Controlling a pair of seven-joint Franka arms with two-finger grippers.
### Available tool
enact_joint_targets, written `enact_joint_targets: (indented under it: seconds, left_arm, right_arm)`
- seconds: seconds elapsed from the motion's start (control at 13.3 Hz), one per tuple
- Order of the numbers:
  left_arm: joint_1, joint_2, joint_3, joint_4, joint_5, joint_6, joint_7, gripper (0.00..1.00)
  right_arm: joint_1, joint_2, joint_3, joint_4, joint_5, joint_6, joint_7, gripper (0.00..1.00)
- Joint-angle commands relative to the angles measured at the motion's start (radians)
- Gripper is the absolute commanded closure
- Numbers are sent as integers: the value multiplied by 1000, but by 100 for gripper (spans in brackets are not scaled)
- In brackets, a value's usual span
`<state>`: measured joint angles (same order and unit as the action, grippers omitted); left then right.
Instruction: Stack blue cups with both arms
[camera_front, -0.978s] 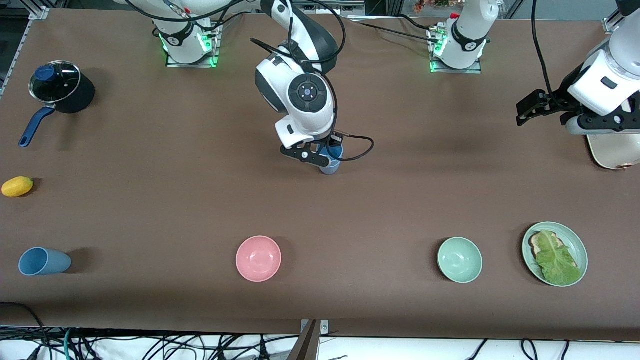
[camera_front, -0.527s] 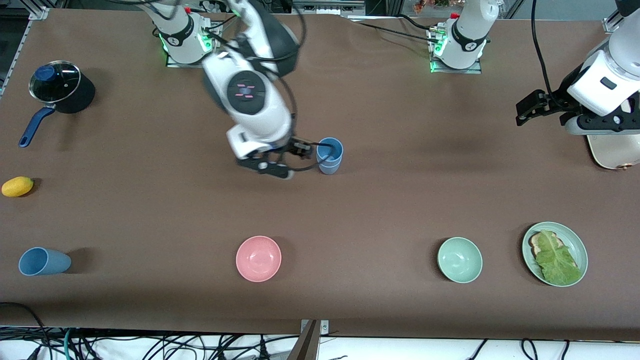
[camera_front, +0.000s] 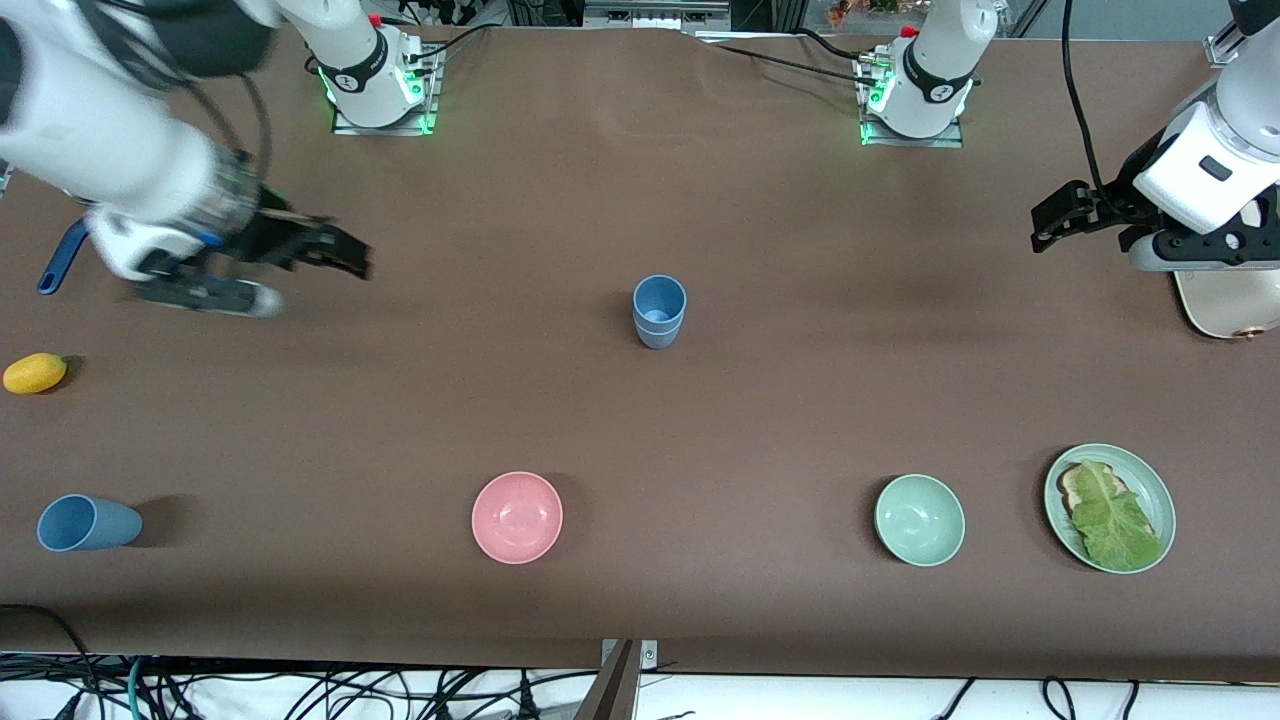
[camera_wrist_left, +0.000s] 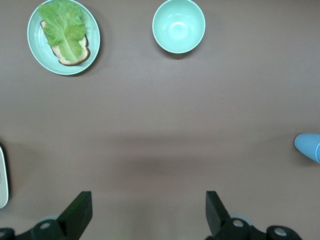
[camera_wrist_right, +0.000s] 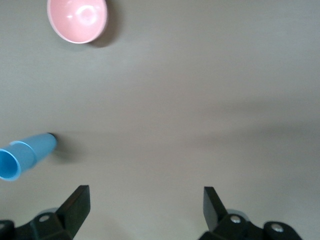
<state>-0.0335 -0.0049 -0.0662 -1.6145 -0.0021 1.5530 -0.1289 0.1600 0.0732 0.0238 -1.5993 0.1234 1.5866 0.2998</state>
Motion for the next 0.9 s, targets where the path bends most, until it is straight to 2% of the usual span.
enact_joint_targets:
  seconds: [0.0, 0.3, 0.83]
  left_arm:
    - [-2, 14, 0, 30, -6, -8, 14, 0]
    - [-5, 14, 0, 30, -4, -8, 14, 0]
    - [-5, 14, 0, 28, -4, -8, 14, 0]
  right_arm:
    - [-51, -96, 18, -41, -36, -81, -77, 0]
    - [-56, -70, 7, 48, -93, -157, -82, 0]
    - [-80, -47, 1, 53, -100, -154, -84, 0]
